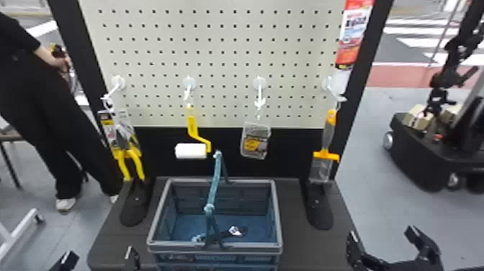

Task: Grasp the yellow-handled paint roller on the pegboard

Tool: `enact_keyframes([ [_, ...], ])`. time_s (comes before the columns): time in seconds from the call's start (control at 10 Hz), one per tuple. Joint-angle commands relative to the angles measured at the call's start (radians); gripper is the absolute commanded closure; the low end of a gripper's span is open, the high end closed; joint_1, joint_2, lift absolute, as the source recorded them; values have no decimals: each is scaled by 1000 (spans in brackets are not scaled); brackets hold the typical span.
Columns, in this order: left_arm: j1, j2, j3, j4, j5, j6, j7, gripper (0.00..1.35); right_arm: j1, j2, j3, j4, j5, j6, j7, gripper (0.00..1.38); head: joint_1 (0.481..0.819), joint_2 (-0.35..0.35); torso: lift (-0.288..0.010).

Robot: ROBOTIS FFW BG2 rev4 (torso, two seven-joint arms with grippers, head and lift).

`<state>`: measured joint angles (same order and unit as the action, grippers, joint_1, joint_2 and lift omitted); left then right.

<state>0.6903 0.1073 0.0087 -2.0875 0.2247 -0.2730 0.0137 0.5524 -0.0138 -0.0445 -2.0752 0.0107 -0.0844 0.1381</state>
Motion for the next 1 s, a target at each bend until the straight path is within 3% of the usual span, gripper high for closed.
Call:
enact_keyframes([
  [0.0, -3, 0, -1, 0, -2, 0, 0, 151, 0, 0, 0, 0, 0, 0, 0, 125, 549, 0, -100],
  [0.6, -9, -9, 28, 0, -11, 26, -17, 151, 0, 0, 0, -5, 0, -2, 0, 125, 549, 0, -100],
  [0.9, -164, -11, 177, 106, -24, 83, -253, 151, 0, 0, 2, -15, -2, -3, 2, 125, 549, 0, -100],
])
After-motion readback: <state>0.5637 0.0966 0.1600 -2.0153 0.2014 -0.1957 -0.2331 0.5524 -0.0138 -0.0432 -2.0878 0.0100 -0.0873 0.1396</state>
